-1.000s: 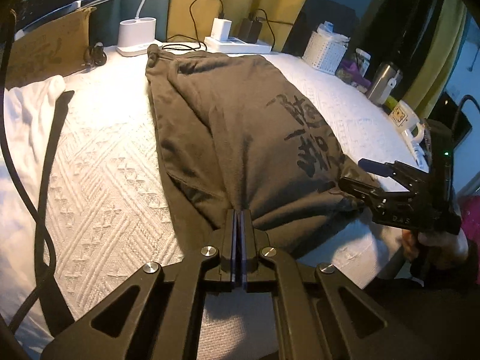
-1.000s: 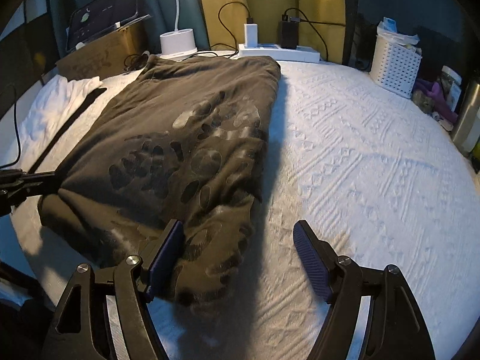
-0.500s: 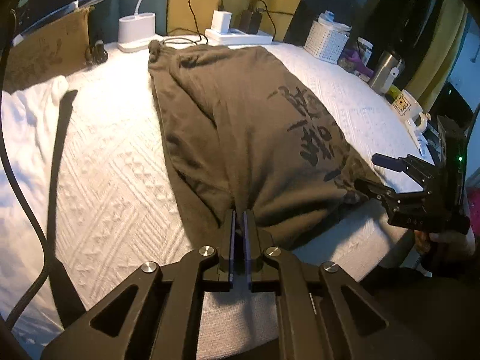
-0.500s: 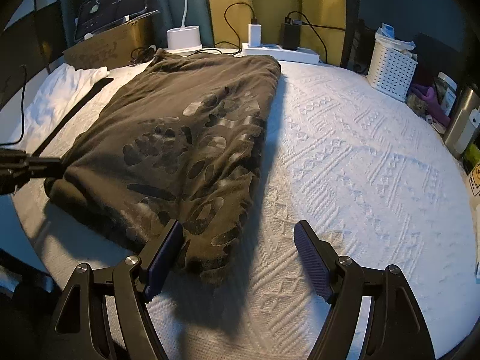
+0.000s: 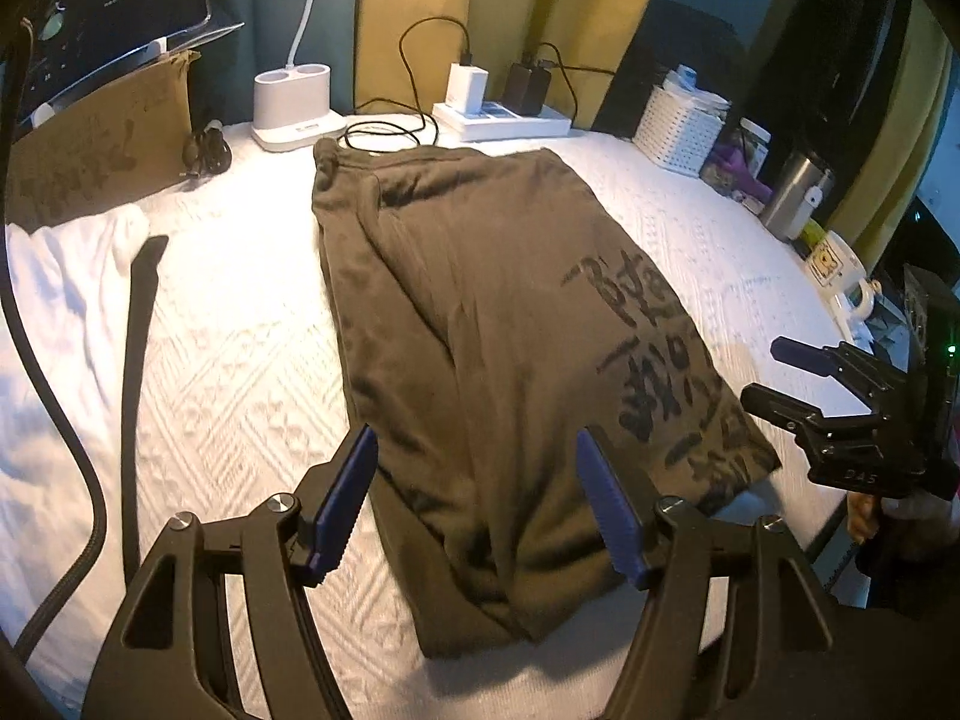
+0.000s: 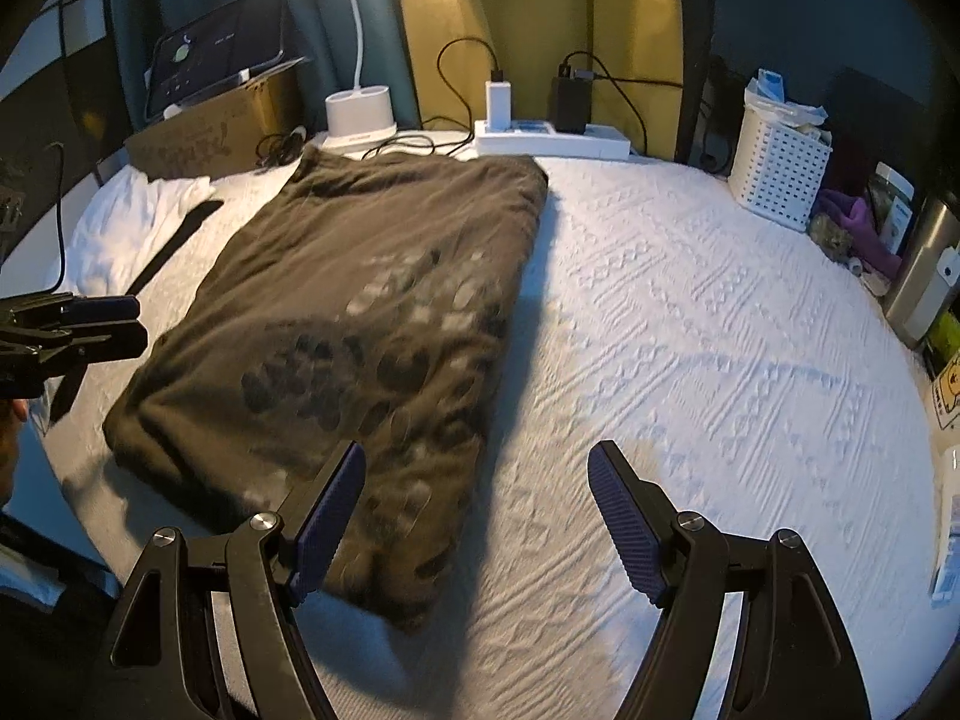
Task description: Fold small clothes
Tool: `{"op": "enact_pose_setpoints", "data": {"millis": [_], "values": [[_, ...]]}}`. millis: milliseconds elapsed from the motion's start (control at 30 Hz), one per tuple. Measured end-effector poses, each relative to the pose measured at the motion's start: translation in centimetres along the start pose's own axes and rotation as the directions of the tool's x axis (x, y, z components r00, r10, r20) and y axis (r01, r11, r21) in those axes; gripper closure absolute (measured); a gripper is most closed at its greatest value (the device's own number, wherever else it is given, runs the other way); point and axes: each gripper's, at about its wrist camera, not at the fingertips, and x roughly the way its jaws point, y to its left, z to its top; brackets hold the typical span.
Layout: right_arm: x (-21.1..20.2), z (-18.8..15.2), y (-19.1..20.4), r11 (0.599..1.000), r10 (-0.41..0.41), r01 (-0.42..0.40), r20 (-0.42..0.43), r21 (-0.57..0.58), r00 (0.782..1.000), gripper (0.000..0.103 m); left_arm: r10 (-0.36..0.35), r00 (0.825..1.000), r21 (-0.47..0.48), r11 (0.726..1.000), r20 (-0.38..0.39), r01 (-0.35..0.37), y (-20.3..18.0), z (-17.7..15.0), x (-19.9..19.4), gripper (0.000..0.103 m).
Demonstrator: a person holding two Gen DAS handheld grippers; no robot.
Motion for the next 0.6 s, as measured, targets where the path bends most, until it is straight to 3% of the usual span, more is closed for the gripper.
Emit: {"op": "enact_pose_setpoints", "data": {"millis": [600], "values": [[4.0, 5.9, -2.6, 1.000, -0.003, 0.003, 0.000, 0.009, 1.000, 0.025, 0.031, 0.999, -0.024, 0.999, 0.027, -0.031, 2.3, 5.8, 3.7, 0.034]]}}
